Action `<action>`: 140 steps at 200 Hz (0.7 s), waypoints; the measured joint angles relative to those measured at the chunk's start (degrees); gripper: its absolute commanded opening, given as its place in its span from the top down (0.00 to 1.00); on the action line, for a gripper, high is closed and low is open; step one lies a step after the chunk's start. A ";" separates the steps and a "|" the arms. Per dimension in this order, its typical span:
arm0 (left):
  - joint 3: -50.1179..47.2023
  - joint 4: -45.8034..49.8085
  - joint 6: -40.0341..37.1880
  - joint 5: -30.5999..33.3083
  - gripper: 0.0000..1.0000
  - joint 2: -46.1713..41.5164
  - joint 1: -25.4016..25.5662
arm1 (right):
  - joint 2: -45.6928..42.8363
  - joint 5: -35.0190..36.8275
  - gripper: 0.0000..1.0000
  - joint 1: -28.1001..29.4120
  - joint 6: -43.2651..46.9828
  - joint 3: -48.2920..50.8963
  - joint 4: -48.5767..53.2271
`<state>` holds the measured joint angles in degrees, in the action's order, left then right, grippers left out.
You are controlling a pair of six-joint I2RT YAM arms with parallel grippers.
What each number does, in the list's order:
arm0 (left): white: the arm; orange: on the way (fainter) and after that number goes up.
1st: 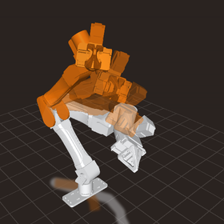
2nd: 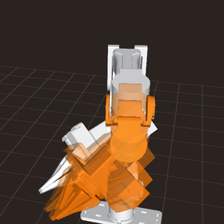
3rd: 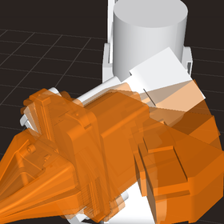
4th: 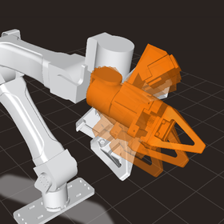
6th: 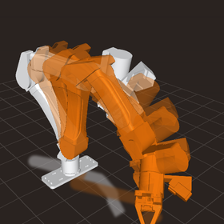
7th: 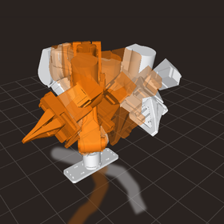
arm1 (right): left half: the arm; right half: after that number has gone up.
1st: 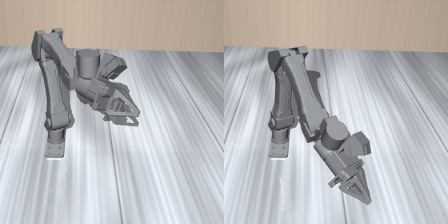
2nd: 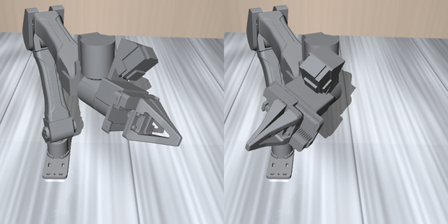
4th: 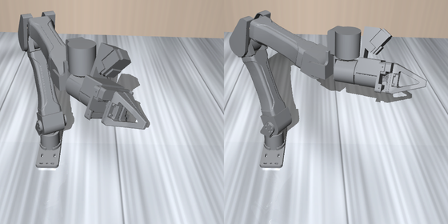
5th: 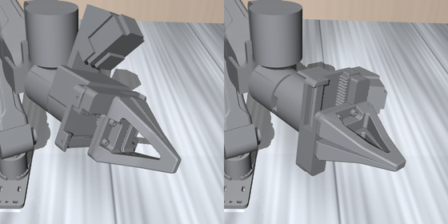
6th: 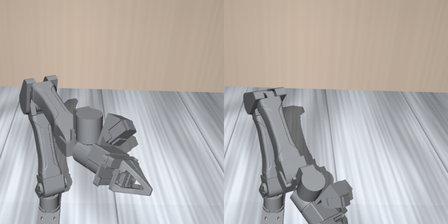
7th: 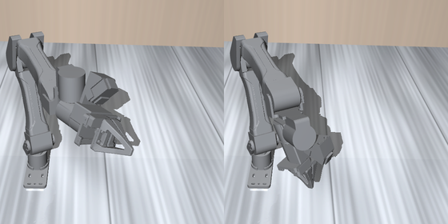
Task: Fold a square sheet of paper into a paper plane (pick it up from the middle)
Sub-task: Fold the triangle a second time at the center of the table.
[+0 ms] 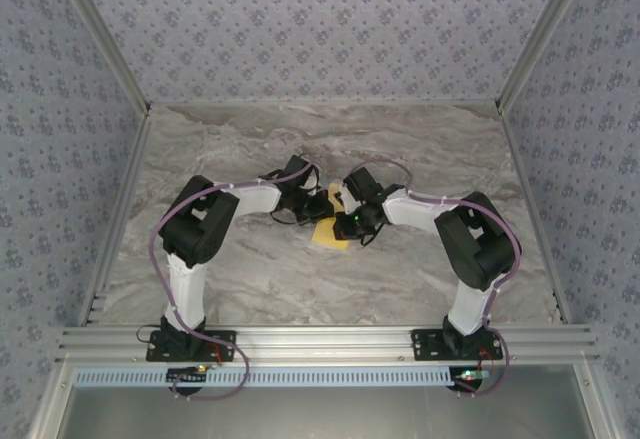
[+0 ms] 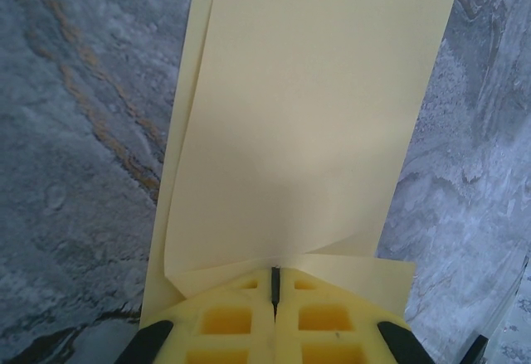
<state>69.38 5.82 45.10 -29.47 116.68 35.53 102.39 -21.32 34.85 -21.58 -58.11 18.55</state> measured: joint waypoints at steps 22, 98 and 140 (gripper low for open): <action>0.00 0.00 0.22 0.15 0.97 0.00 0.00 | 0.02 0.13 0.99 -0.11 0.20 0.00 0.37; 0.00 0.02 0.48 0.31 0.97 0.00 0.00 | 0.04 0.09 0.99 -0.66 1.09 0.11 1.44; 0.00 0.02 0.57 0.33 0.97 0.00 0.00 | 0.04 -0.24 0.99 -0.74 1.53 0.55 1.62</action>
<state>69.38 5.85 45.67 -29.15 116.68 35.53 102.43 -21.56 34.11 -20.05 -57.56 20.16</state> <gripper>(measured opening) 0.062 0.044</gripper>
